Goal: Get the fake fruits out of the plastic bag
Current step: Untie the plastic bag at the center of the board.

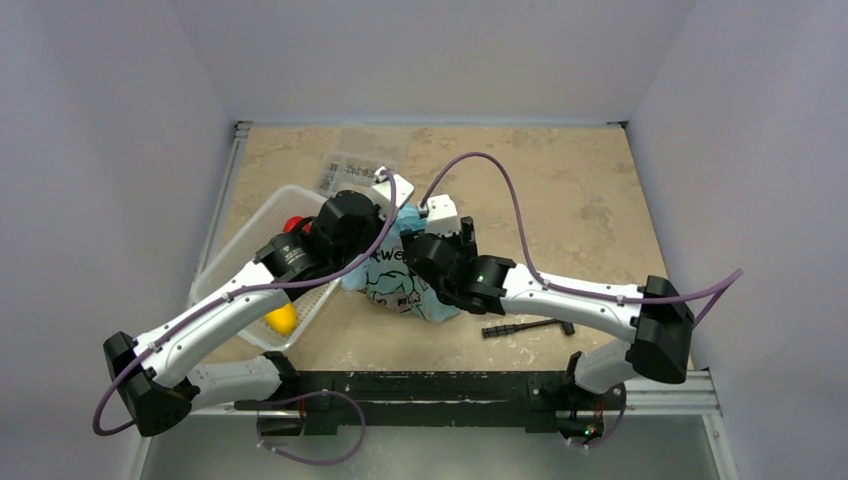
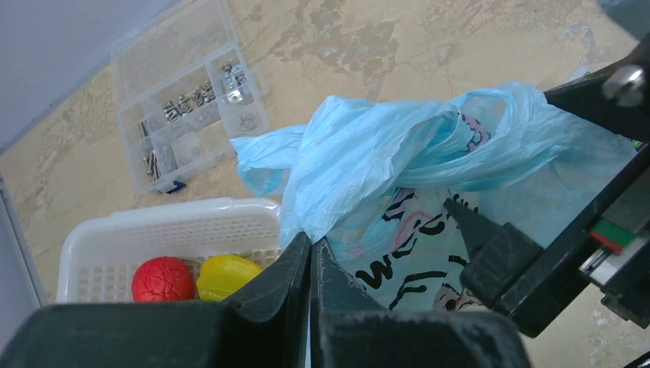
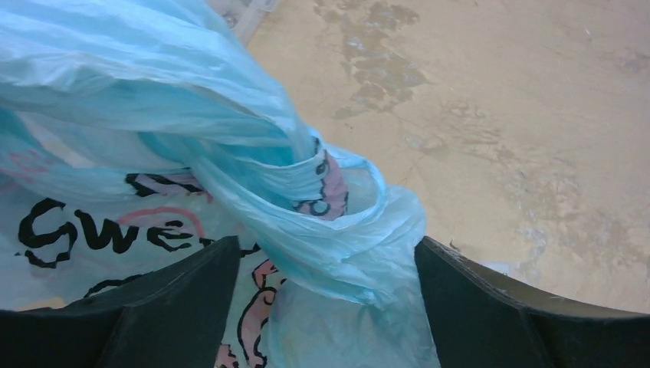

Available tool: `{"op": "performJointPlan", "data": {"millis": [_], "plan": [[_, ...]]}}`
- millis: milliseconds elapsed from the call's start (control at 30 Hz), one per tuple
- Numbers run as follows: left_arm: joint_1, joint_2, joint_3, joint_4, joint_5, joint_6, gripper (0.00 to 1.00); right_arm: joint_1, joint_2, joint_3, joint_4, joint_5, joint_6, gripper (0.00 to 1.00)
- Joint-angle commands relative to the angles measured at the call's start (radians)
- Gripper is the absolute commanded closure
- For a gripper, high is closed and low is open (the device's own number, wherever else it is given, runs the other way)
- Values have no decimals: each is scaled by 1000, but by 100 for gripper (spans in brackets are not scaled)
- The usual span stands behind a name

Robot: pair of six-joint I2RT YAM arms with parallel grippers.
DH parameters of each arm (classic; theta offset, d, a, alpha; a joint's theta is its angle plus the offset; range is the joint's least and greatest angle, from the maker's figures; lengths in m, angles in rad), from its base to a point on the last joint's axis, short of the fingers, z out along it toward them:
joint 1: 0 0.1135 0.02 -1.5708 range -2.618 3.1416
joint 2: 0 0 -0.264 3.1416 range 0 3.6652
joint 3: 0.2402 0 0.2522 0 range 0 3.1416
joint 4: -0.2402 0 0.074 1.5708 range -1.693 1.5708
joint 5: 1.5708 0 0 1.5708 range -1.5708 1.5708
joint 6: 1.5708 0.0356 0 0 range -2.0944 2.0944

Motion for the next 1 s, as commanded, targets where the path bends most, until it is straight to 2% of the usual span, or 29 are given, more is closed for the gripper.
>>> {"op": "performJointPlan", "data": {"millis": [0,67,133,167,200,300,333,400,567,600,767,867,967], "plan": [[-4,-15,8,51,-22,-1,100,2,-69,-5,-18,131,65,27],[-3,-25,10,42,-63,-11,100,-4,-151,-88,86,115,81,50],[-4,-47,-5,55,-103,-8,100,-40,-243,-173,153,22,143,88],[-3,-60,-13,70,-116,-4,100,-79,-303,-223,200,-62,191,100],[-2,-74,-20,82,-122,0,100,-130,-373,-303,288,-193,230,100],[-2,-124,-49,110,-123,1,100,-308,-552,-601,730,-674,352,100],[-2,-140,-68,123,-120,4,100,-349,-585,-665,835,-779,410,100],[-2,-161,-81,147,-111,11,100,-387,-618,-717,884,-862,445,100],[-3,-192,-90,149,-46,6,100,-394,-606,-704,816,-886,387,100],[-3,-199,-97,160,-28,9,97,-393,-595,-701,819,-900,368,100],[-4,-211,-111,166,40,18,51,-393,-538,-642,752,-931,280,100],[-2,-186,-99,162,52,31,32,-391,-520,-618,731,-963,241,100],[-5,-138,-70,129,80,39,20,-392,-512,-595,712,-989,216,100]]}}
